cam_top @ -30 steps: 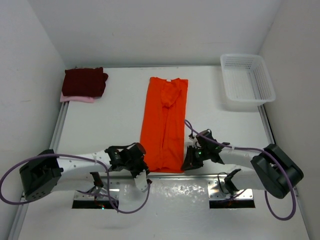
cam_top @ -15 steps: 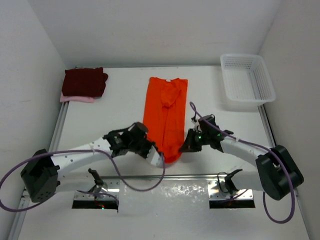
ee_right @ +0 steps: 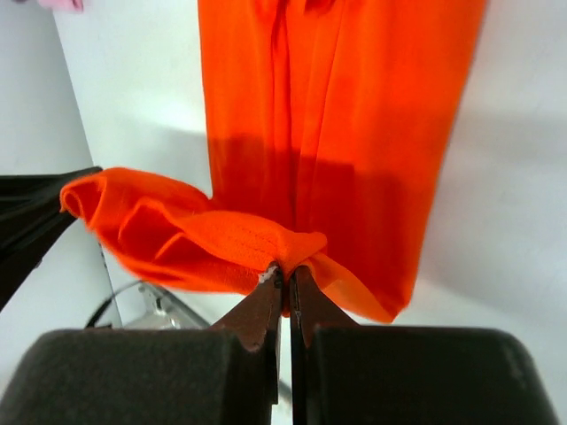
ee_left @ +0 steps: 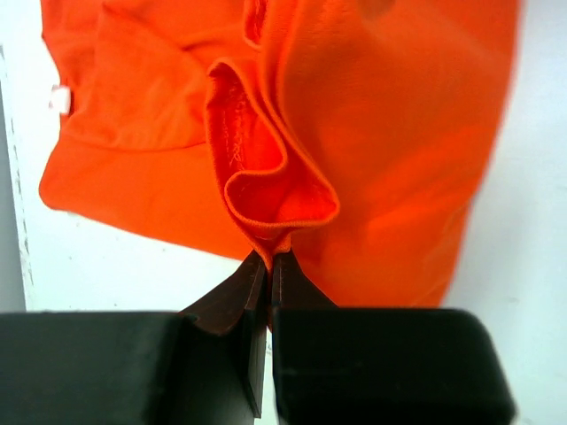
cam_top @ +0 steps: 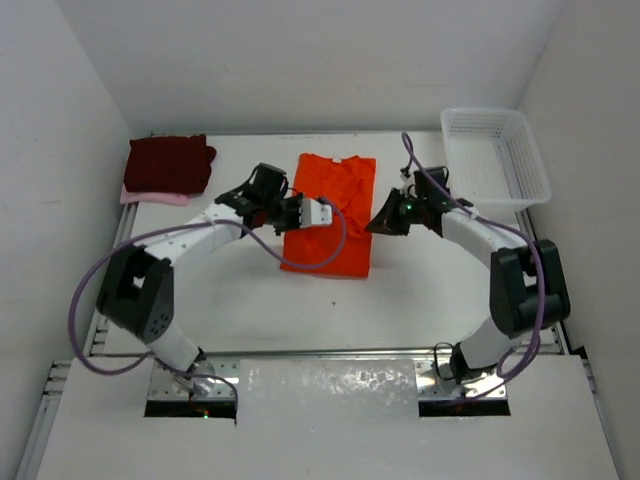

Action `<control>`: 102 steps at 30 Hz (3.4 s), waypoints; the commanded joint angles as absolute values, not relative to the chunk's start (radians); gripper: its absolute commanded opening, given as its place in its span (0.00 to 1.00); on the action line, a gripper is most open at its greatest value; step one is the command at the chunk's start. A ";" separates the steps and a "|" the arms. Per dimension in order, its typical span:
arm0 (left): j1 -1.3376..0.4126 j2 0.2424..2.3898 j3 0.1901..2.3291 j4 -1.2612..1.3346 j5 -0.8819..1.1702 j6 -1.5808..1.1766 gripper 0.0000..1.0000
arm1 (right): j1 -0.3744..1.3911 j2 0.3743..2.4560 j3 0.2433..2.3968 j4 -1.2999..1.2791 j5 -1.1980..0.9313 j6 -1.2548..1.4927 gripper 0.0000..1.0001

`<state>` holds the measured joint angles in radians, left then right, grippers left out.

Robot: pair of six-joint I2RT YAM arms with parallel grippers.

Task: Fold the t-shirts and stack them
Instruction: Fold the folded rectangular tshirt in 1/3 of the way

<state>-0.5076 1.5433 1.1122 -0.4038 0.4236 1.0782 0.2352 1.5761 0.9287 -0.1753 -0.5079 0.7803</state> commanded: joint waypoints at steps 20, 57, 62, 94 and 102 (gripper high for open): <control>-0.384 1.913 1.336 -0.267 0.473 1.082 0.09 | 0.152 2.009 1.338 -0.244 -0.474 0.718 0.00; -0.396 2.055 1.522 -0.486 0.500 0.827 0.26 | 0.224 2.138 1.394 -0.097 -0.448 0.564 0.00; -0.333 2.097 1.512 -0.353 0.381 0.725 0.25 | 0.201 2.149 1.368 -0.074 -0.446 0.568 0.00; -0.557 1.875 1.279 -0.735 0.316 1.129 0.51 | 0.110 1.792 1.096 -0.391 -0.434 0.465 0.63; -0.580 1.894 1.175 -0.525 0.157 1.066 0.51 | 0.153 1.813 0.933 -0.220 -0.469 0.584 0.63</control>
<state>-0.5774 1.8847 1.1999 -0.6525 0.2447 1.0740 0.1589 1.8088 0.9512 -0.3405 -0.4606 0.5301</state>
